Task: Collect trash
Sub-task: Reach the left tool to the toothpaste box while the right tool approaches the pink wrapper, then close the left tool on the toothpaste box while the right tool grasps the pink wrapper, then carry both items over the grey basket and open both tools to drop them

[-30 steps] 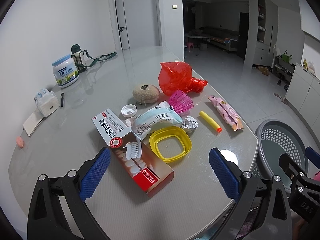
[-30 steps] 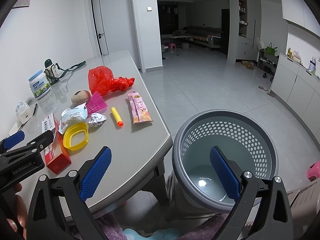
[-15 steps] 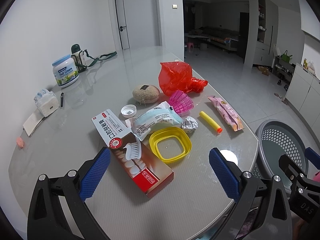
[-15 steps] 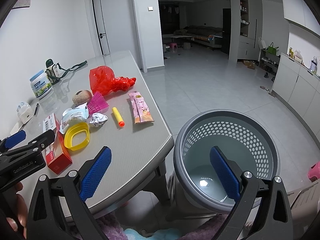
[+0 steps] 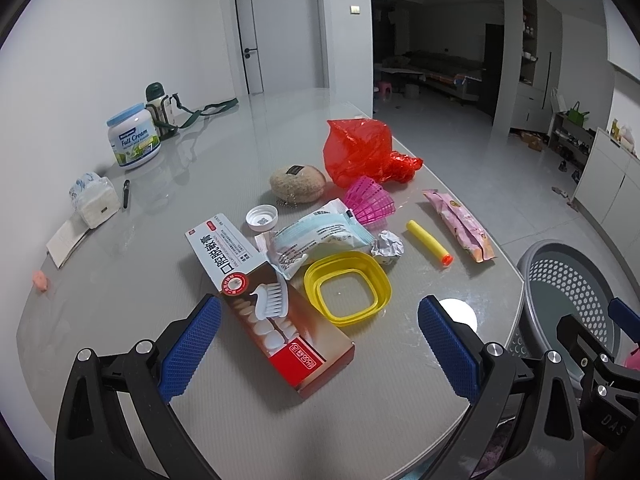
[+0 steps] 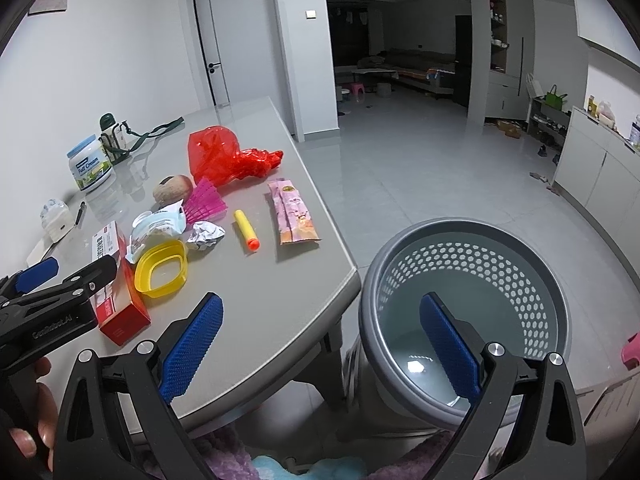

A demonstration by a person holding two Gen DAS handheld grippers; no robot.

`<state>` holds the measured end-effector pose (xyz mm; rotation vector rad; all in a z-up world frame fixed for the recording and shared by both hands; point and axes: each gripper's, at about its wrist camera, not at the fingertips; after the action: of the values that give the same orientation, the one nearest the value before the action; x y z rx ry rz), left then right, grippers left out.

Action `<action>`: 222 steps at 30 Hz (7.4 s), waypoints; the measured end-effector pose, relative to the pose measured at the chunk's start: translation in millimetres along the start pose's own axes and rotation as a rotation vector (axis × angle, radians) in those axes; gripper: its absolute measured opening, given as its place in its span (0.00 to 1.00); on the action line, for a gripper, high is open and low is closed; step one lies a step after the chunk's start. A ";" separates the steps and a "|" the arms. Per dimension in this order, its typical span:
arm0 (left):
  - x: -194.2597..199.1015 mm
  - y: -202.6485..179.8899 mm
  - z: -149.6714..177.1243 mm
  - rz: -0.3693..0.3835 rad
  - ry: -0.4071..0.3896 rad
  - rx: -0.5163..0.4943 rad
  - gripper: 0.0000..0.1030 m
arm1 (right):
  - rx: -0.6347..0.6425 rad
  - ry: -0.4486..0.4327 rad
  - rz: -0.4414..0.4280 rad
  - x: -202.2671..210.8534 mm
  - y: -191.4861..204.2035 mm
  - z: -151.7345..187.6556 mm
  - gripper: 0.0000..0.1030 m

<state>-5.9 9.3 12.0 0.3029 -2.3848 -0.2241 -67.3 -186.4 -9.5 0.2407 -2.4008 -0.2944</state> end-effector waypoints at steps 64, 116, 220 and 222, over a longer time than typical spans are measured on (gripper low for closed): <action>-101.1 61.3 16.2 -0.188 0.194 0.113 0.94 | 0.007 0.052 -0.118 -51.4 -6.8 -7.4 0.92; -90.2 69.7 1.3 -0.014 0.120 0.115 0.49 | 0.188 0.203 -0.009 -179.4 -14.3 -83.3 0.35; -0.8 -254.4 19.4 0.501 0.076 -0.452 0.67 | -0.349 0.021 0.163 32.4 -220.0 53.3 0.55; -0.2 -250.2 19.0 0.498 0.072 -0.439 0.68 | -0.344 0.017 0.163 34.4 -218.4 52.3 0.55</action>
<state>20.1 -228.8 -63.0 -0.4737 -2.1851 -0.4762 -107.2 -396.4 -86.5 -0.1086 -2.2896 -0.6166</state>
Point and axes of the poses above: each gripper's, at about its wrist camera, not at the fingertips, and x roughly against the way its jaws point, y to its left, z to its underside, and after that the axes turned 15 degrees about -z, right-handed
